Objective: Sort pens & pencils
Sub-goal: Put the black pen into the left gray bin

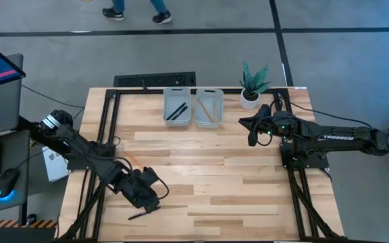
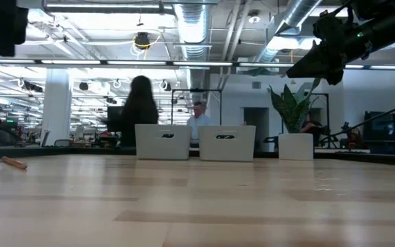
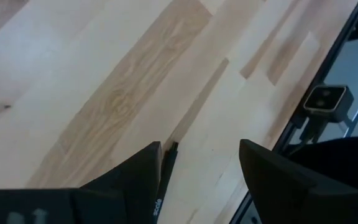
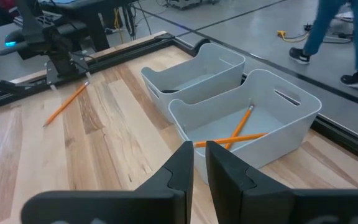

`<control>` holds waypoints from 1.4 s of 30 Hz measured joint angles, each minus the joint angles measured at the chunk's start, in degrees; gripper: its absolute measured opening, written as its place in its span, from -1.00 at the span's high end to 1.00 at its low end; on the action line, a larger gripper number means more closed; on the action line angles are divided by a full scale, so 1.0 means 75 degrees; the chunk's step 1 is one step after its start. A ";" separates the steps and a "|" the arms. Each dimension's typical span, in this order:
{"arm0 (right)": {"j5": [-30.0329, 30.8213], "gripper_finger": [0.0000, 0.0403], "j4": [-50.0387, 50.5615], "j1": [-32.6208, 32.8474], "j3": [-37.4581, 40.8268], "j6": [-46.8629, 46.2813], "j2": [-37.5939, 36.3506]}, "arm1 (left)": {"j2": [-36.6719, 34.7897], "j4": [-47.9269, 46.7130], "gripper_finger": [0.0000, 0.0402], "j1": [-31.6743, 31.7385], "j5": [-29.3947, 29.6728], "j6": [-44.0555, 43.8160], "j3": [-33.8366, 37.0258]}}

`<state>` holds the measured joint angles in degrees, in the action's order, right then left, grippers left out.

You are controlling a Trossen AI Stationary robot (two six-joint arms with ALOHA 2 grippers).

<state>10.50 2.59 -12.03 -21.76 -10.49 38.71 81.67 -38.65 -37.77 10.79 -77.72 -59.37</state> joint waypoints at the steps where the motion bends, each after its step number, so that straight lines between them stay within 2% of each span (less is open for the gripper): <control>1: 0.0000 0.67 -0.0002 0.0000 0.0000 -0.0002 -0.0002 | 0.0000 0.0003 -0.04 -0.0019 0.0000 0.0019 0.0002; 7: 0.0000 0.67 0.0005 0.0000 0.0000 -0.0002 -0.0002 | 0.0176 0.0152 -0.04 -0.0035 -0.0123 0.0077 0.0002; 14: 0.0000 0.67 0.0063 0.0000 0.0000 0.0031 0.0001 | 0.1237 0.0638 -0.04 -0.0132 -0.1551 0.0075 0.0002; 18: 0.0000 0.67 0.0061 -0.0012 0.0000 0.0056 0.0001 | 0.1890 0.1030 -0.04 -0.0217 -0.1934 0.0085 0.0002; 27: 0.0000 0.67 0.0054 -0.0012 0.0000 0.0056 0.0001 | 0.2732 0.0953 -0.04 -0.0245 -0.2347 0.0073 0.0002; 34: 0.0000 0.67 0.0062 -0.0010 0.0000 0.0056 0.0002 | 0.3014 0.0530 -0.03 -0.0245 -0.2554 0.0074 -0.0057; 42: 0.0000 0.67 0.0054 -0.0012 0.0000 0.0062 0.0001 | 0.3089 -0.0368 0.17 -0.0218 -0.2677 0.0042 -0.0061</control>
<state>10.50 3.00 -12.12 -21.76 -10.02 38.72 104.84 -41.42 -39.41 -9.29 -77.40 -59.82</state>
